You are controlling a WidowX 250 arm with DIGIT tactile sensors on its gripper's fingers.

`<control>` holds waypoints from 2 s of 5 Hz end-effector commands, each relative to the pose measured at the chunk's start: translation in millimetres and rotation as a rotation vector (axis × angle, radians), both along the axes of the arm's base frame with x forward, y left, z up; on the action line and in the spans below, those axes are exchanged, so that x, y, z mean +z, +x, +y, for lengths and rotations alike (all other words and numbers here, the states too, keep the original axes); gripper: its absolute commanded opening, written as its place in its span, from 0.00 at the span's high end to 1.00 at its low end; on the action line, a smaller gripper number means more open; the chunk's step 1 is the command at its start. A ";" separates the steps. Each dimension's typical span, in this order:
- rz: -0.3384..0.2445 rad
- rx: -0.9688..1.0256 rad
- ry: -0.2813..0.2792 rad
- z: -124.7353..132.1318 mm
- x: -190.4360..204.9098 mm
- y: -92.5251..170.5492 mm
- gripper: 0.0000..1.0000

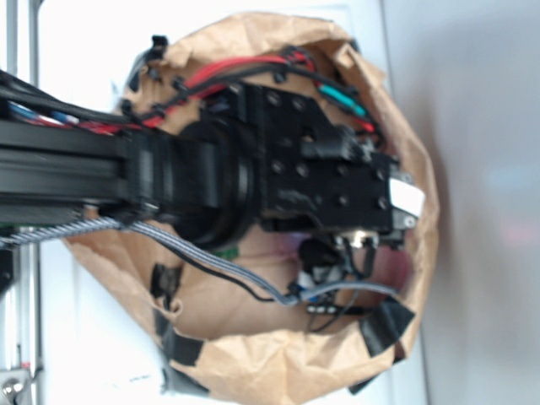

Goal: Grab the white paper.

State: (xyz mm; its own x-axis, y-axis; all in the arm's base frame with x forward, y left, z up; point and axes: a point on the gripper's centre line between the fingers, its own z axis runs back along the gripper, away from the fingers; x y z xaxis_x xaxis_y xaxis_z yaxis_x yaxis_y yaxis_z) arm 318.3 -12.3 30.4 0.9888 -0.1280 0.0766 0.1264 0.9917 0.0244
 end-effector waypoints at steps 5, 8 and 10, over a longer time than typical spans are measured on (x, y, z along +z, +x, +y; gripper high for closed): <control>-0.069 0.017 -0.166 17.4 91.7 -6.6 0.00; -0.099 -0.001 -0.066 48.3 71.9 -13.7 0.00; -0.108 -0.046 0.016 58.8 29.2 -13.0 0.00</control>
State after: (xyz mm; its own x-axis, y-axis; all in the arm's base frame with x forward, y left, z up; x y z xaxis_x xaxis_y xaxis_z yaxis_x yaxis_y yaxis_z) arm 297.3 43.9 49.1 0.9737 -0.1706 0.1509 0.1664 0.9852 0.0402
